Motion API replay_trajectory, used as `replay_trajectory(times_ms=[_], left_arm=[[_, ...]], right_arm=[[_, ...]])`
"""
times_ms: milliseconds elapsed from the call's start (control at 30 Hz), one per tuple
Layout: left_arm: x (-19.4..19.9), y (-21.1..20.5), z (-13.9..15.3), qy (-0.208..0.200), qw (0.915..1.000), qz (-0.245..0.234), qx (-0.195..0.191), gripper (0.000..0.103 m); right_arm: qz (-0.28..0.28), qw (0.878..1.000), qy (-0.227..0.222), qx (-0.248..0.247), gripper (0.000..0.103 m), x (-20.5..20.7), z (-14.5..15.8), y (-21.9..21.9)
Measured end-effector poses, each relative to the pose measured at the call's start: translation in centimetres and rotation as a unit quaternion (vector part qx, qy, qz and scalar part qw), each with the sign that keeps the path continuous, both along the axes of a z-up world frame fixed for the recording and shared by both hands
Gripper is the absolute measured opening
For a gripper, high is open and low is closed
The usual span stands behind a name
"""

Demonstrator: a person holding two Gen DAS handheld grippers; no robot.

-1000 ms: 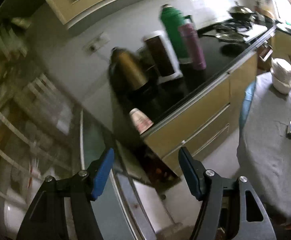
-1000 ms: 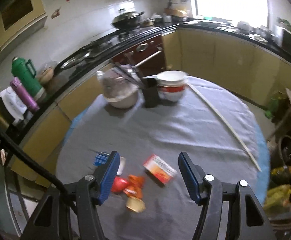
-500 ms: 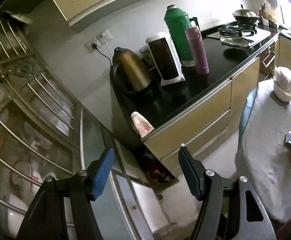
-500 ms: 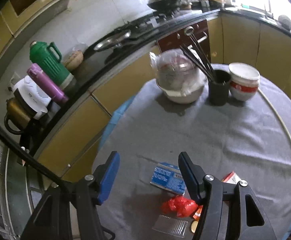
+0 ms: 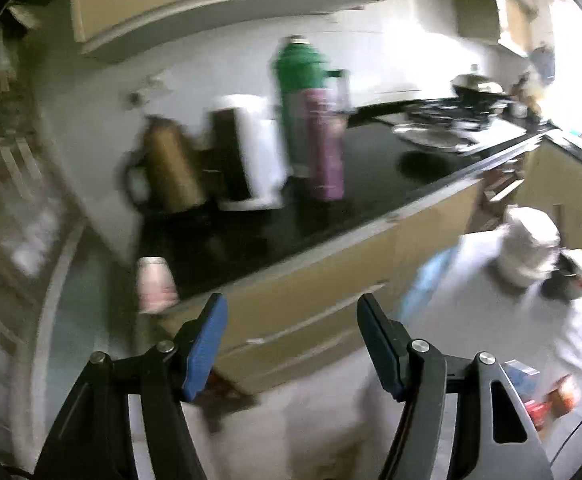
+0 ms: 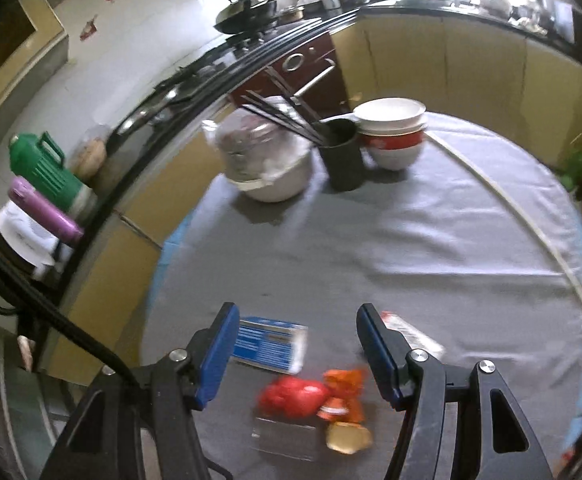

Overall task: Collect trash
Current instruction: 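Swing both tools back toward the table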

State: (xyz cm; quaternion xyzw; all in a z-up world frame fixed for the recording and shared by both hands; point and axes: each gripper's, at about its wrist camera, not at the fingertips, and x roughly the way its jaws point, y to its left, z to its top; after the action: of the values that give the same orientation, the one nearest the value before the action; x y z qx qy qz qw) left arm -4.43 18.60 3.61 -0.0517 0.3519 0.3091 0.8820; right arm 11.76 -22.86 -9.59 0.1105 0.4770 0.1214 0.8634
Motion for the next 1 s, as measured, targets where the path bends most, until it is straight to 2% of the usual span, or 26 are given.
replay_trajectory(times_ms=[133,233,433,567,800,900,1000], left_arm=[[3.8,-3.7,-2.5,-0.002,0.9947,-0.085,-0.058,0.068],[5.3,-5.3,-4.7,0.007,0.9897,-0.131,-0.055,0.068],[7.8,-6.4,-10.2,0.039,0.982,-0.175,-0.061,0.068],[9.0,-8.8,-13.1,0.031,0.9761,-0.209,-0.05,0.068],[9.2,-14.1,-16.9,-0.008,0.9573,-0.286,-0.044,0.068],[8.0,-15.8,-18.4,-0.011,0.9458,-0.321,-0.048,0.068],[5.6,-16.9,-19.1,-0.036,0.9337,-0.354,-0.044,0.068]], right_arm=[[-0.023,1.0,-0.007,-0.011,0.065,0.0,0.6,-1.0],[-0.036,0.999,-0.024,0.002,0.065,-0.8,0.6,-0.9],[-0.044,0.997,-0.051,0.035,0.065,-3.4,-2.0,-0.8],[-0.048,0.994,-0.085,0.042,0.065,-5.1,-4.1,-1.7],[-0.074,0.987,-0.115,0.082,0.065,-8.1,-7.3,-4.5],[-0.102,0.982,-0.12,0.109,0.065,-9.6,-8.5,-5.7],[-0.129,0.973,-0.151,0.117,0.065,-12.9,-9.0,-6.1]])
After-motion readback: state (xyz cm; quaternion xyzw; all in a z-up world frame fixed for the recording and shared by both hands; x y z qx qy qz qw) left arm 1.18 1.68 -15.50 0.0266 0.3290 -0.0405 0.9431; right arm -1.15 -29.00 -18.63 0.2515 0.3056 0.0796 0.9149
